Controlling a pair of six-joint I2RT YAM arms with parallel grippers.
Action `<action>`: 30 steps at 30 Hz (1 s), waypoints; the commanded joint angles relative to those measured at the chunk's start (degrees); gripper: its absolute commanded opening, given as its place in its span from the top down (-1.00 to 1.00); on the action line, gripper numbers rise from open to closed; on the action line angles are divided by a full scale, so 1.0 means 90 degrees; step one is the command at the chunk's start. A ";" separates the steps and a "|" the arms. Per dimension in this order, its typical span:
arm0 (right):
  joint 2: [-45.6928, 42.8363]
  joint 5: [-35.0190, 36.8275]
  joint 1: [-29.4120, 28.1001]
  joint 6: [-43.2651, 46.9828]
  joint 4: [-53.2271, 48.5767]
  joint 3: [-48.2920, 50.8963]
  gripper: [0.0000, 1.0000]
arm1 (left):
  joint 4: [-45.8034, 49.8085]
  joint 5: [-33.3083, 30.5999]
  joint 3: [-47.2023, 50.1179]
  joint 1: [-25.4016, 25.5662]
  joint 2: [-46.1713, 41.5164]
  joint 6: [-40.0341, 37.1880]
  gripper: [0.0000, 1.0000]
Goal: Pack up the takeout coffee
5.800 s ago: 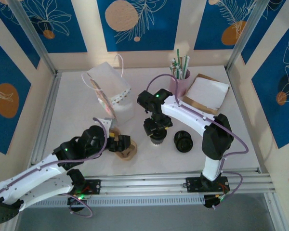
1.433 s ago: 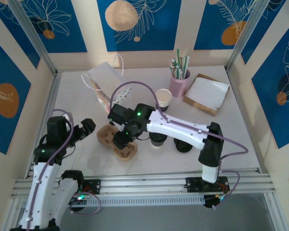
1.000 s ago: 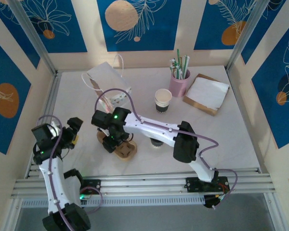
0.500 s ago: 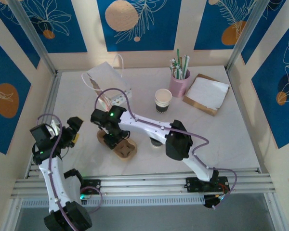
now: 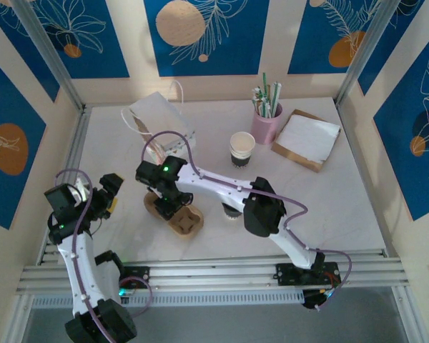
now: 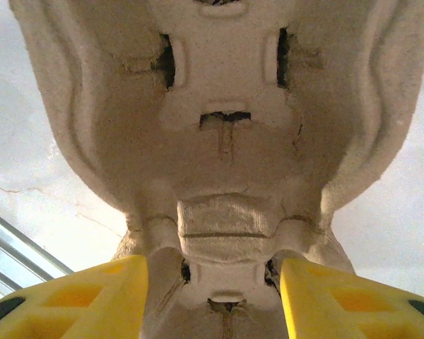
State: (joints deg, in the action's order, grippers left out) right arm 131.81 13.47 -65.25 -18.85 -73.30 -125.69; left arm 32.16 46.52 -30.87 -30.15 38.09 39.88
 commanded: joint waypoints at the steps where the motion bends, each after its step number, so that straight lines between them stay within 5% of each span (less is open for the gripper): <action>1: 0.0129 -0.0146 0.0021 0.0084 -0.0047 -0.0252 -0.04 | 0.0048 0.0163 -0.0056 -0.0078 -0.0052 -0.0197 -1.00; 30: 0.0320 -0.0110 0.0073 0.0074 0.0004 -0.0302 0.02 | 0.0047 0.0231 -0.0041 -0.0076 -0.0155 -0.0182 -1.00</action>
State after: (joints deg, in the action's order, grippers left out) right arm 133.75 13.50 -64.79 -18.44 -72.86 -127.28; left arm 32.16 46.96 -30.87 -30.15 37.39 39.88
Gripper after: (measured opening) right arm 0.493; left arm 0.999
